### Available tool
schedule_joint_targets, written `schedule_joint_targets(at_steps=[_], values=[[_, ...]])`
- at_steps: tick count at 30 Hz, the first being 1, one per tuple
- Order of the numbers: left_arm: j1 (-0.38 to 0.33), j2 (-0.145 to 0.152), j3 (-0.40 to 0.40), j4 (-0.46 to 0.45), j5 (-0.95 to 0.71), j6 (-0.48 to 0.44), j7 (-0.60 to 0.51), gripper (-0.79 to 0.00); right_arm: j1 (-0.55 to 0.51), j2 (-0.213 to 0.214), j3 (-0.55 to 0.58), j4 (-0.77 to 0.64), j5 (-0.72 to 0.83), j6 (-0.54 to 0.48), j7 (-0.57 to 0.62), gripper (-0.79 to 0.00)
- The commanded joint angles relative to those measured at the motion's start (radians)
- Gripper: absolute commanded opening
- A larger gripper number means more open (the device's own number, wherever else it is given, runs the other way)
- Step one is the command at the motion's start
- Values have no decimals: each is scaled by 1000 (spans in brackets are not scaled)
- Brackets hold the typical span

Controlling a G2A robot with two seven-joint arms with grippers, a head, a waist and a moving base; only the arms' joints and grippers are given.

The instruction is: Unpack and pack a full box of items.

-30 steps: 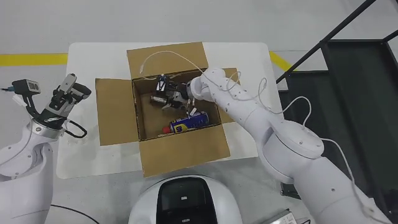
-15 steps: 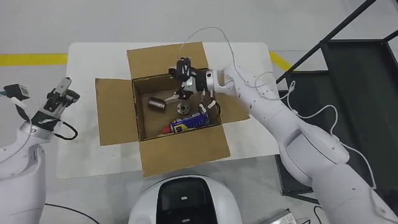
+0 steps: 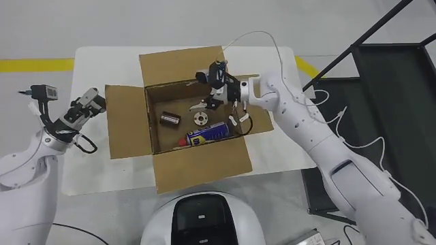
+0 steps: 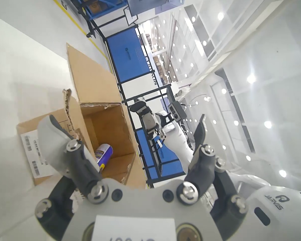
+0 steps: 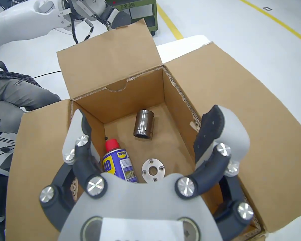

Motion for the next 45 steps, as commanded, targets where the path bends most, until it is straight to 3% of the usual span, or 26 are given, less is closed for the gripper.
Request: schedule_joint_targets(at_steps=[1, 9, 19, 26, 31, 36, 45], values=[[-5, 2, 6, -14, 0, 13, -15, 0, 0, 0, 0, 0, 0, 0, 0, 0], [-24, 3, 50, -45, -11, 31, -28, 0, -59, 38, 65, -25, 150, -30, 101, 0], [-93, -8, 182, -35, 31, 51, 9, 0, -307, 190, 336, -196, 535, -30, 329, 0], [-167, -23, 305, 27, 91, 28, 39, 0, -441, 260, 507, -155, 765, 2, 471, 0], [-203, -32, 369, 83, 156, 4, 79, 0, -465, 266, 521, -87, 863, 60, 488, 0], [-223, -37, 403, 123, 216, -24, 115, 0, -417, 250, 458, 30, 911, 113, 526, 0], [-206, -36, 422, 117, 252, -47, 132, 0, -329, 202, 326, 183, 1010, 39, 579, 0]])
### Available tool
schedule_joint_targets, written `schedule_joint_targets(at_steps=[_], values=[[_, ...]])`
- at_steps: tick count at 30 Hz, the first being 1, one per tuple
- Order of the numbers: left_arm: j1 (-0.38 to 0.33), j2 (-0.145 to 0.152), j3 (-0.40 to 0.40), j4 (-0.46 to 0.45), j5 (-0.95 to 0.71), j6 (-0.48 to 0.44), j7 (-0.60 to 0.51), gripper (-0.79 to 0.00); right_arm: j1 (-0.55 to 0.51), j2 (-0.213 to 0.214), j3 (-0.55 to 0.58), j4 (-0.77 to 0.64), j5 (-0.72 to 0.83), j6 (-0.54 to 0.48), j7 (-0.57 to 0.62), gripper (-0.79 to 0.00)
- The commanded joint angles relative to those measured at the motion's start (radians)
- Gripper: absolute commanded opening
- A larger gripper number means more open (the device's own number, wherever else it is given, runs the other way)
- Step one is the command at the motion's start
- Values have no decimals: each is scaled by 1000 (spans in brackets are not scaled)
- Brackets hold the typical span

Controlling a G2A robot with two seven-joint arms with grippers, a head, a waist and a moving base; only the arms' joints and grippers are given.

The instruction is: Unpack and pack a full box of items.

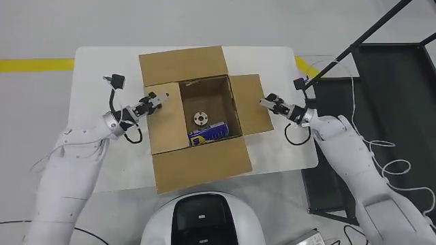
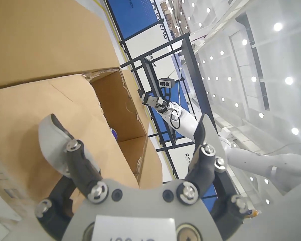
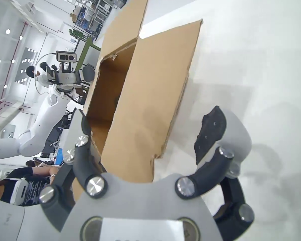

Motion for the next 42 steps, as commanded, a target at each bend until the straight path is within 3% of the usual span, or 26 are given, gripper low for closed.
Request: schedule_joint_targets(at_steps=[1, 7, 13, 19, 25, 32, 42], values=[[4, 0, 4, -3, 11, 0, 4, 0, 6, -7, -17, 6, 25, -43, 10, 0], [2, 1, 5, 0, 59, -1, 53, 0, -4, -4, -18, -41, 116, -88, 74, 0], [2, 1, -2, -18, 61, -9, 104, 0, -65, 14, 33, -245, 216, -88, 158, 0], [11, 4, -24, -23, 58, -18, 132, 0, -90, 31, 19, -410, 234, -88, 162, 0], [29, 12, -71, -36, 54, -29, 166, 0, 26, 19, -134, -360, 162, -85, 165, 0], [67, 21, -114, -64, 110, -47, 203, 0, 189, -40, -306, -234, 103, -40, 191, 0], [104, 29, -167, -84, 64, -49, 225, 0, 302, -106, -430, -194, -142, 47, 139, 0]])
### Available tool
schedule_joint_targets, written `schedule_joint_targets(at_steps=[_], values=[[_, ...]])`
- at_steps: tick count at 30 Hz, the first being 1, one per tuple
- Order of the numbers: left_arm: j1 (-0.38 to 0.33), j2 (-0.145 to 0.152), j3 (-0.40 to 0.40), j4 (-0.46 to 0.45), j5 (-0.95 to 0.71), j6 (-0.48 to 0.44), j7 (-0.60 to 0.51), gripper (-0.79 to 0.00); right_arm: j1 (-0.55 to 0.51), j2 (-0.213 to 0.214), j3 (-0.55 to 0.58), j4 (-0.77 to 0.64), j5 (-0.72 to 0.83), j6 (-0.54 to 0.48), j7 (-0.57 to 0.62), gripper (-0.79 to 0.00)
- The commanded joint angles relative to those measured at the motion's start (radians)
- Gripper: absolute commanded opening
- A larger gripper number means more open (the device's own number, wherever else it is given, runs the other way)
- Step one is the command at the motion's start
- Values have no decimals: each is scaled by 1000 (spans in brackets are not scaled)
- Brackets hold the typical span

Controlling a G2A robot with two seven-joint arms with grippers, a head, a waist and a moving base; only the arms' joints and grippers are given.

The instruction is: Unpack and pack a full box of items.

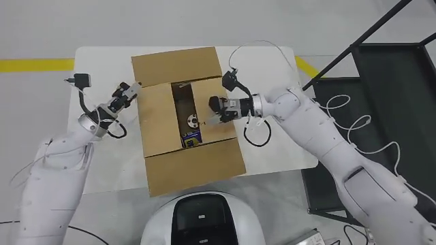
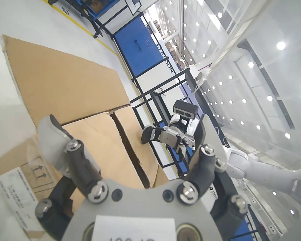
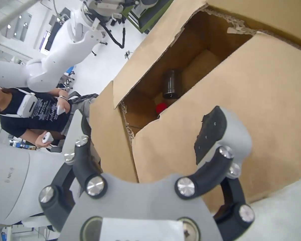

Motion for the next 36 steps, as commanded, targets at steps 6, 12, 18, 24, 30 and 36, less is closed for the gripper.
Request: schedule_joint_targets(at_steps=[6, 12, 18, 24, 30, 36], values=[[30, 13, -98, -1, -70, 1, 15, 0, 9, -9, -3, -44, -85, -5, -52, 0], [54, 23, -177, 6, -154, 4, 9, 0, -43, 28, 76, -74, 2, -124, -52, 0], [67, 29, -226, 25, -211, 4, 1, 0, -177, 104, 206, -144, 69, -124, 18, 0], [60, 31, -235, 51, -226, 5, -5, 0, -324, 174, 333, -201, 94, -111, 31, 0], [51, 30, -224, 64, -216, -1, 1, 0, -370, 193, 383, -232, 102, -103, 25, 0], [50, 30, -225, 63, -211, -8, 4, 0, -370, 193, 383, -232, 102, -103, 25, 0]])
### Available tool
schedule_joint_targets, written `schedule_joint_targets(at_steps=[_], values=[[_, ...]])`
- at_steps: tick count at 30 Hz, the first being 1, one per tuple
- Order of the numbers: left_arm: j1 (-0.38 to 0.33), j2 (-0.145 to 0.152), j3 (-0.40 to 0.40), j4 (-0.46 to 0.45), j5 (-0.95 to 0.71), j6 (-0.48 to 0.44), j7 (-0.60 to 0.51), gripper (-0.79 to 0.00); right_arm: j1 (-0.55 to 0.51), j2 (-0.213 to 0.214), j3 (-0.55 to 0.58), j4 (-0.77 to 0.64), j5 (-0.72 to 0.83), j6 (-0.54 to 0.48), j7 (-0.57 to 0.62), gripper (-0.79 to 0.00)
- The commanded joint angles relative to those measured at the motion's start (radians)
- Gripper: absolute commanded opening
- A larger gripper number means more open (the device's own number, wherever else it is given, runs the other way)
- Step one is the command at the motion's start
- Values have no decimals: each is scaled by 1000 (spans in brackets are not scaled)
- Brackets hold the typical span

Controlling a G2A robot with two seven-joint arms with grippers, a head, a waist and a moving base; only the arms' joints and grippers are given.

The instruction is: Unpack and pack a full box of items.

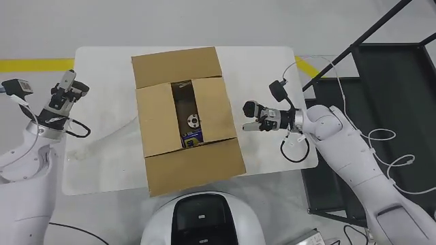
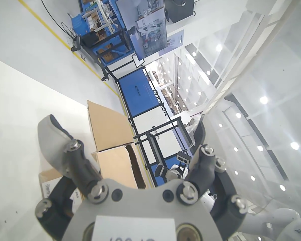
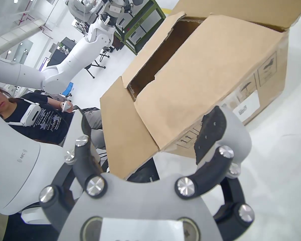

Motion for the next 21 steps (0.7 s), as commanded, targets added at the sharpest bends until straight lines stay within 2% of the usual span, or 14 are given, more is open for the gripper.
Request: schedule_joint_targets(at_steps=[1, 6, 8, 12, 15, 18, 21], values=[[0, 0, 0, 0, 0, 0, 0, 0, 0, 0, 0, 0, 0, 0, 0, 0], [0, 0, 0, 0, 0, 0, 0, 0, 0, 0, 0, 0, 0, 0, 0, 0], [4, 1, -1, -6, 39, 8, 12, 0, -7, -1, -9, -25, -3, 29, 0, 0], [-6, 0, 25, -5, 93, 18, 13, 0, -15, 13, -4, -35, 93, 89, 91, 0], [-69, -3, 71, 56, 171, 6, 18, 0, -40, 36, -15, -81, 233, 167, 181, 0], [-149, -15, 153, 142, 294, -56, 65, 0, -80, 71, 3, -116, 353, 239, 253, 0], [-236, -31, 226, 245, 334, -83, 108, 0, -130, 104, 36, -129, 418, 290, 304, 0]])
